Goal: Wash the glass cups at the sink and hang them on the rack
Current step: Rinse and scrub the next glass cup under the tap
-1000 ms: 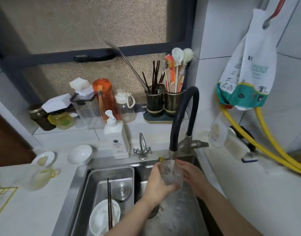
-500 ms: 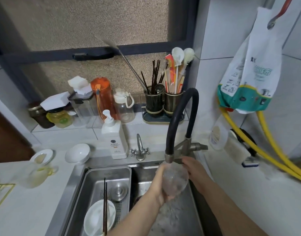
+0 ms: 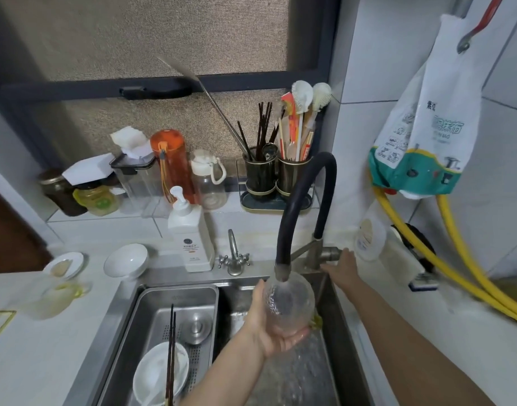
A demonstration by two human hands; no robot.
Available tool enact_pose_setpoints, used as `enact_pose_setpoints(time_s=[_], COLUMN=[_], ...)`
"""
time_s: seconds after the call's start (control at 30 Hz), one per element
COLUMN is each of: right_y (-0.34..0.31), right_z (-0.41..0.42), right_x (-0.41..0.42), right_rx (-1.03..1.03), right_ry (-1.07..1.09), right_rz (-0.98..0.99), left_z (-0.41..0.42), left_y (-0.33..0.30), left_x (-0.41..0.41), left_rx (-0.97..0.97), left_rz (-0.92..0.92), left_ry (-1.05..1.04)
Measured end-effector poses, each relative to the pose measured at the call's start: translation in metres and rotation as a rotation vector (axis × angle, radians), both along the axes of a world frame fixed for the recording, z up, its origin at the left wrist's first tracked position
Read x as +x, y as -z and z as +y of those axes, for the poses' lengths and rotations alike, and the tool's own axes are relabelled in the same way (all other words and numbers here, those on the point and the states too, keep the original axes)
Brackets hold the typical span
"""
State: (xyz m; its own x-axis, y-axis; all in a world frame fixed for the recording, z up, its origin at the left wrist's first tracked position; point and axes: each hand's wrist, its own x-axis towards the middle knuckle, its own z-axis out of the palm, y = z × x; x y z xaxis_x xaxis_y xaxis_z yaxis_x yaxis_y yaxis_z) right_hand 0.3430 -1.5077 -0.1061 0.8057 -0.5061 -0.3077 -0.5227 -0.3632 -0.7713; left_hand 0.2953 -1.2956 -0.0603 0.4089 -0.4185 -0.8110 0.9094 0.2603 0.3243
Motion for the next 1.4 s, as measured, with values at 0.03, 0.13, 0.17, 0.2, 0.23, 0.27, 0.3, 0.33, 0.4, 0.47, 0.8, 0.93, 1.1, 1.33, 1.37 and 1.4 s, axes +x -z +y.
enact_pose_setpoints(time_s=[0.03, 0.13, 0.17, 0.2, 0.23, 0.27, 0.3, 0.33, 0.4, 0.47, 0.8, 0.93, 1.1, 1.33, 1.37, 1.4], right_y=[-0.002, 0.014, 0.029, 0.042, 0.047, 0.04, 0.022, 0.015, 0.01, 0.013, 0.016, 0.015, -0.008, -0.025, -0.026, -0.029], right_z=[-0.001, -0.009, -0.017, -0.024, -0.026, -0.025, -0.018, -0.016, -0.02, -0.023, -0.019, -0.012, 0.012, 0.082, 0.093, 0.102], right_x=[-0.001, 0.001, 0.004, 0.006, 0.006, 0.002, -0.004, -0.007, -0.011, -0.012, -0.016, -0.017, -0.03, -0.076, -0.085, -0.095], right_rx=[0.003, 0.014, 0.034, 0.047, 0.041, 0.045, 0.064, 0.095, 0.197, 0.256, 0.291, 0.25, 0.328, 0.33, 0.364, 0.387], right_ry=[0.011, 0.016, 0.015, 0.004, -0.015, -0.028, -0.031, -0.024, -0.003, -0.019, -0.046, -0.043, -0.072, -0.295, -0.284, -0.287], right_rz=[0.007, 0.011, -0.005, -0.025, -0.039, -0.042, -0.06, -0.068, -0.104, -0.129, -0.148, -0.159, -0.181, -0.149, -0.154, -0.155], left_z=[-0.001, -0.001, -0.001, -0.001, -0.001, -0.001, -0.002, -0.001, -0.004, -0.005, -0.006, -0.008, 0.0, 0.022, 0.027, 0.032], left_y=[0.0, 0.001, 0.002, 0.002, 0.002, 0.003, 0.003, 0.003, 0.003, 0.003, 0.013, 0.015, 0.012, 0.018, 0.021, 0.022], left_x=[-0.001, -0.001, -0.001, -0.001, -0.002, -0.002, -0.001, -0.002, -0.002, -0.002, 0.001, 0.002, 0.001, -0.003, -0.004, -0.005], left_rx=[-0.002, -0.004, -0.004, -0.008, -0.002, 0.007, 0.014, 0.017, 0.014, 0.003, -0.001, -0.002, -0.014, -0.019, -0.028, -0.041], left_rz=[0.009, 0.024, 0.027, 0.029, 0.029, 0.025, 0.018, 0.017, 0.021, 0.022, 0.055, 0.066, 0.071, 0.058, 0.055, 0.057], left_ry=[0.004, 0.0, 0.011, 0.018, 0.02, 0.03, 0.039, 0.044, 0.061, 0.06, 0.067, 0.082, 0.094, 0.105, 0.11, 0.113])
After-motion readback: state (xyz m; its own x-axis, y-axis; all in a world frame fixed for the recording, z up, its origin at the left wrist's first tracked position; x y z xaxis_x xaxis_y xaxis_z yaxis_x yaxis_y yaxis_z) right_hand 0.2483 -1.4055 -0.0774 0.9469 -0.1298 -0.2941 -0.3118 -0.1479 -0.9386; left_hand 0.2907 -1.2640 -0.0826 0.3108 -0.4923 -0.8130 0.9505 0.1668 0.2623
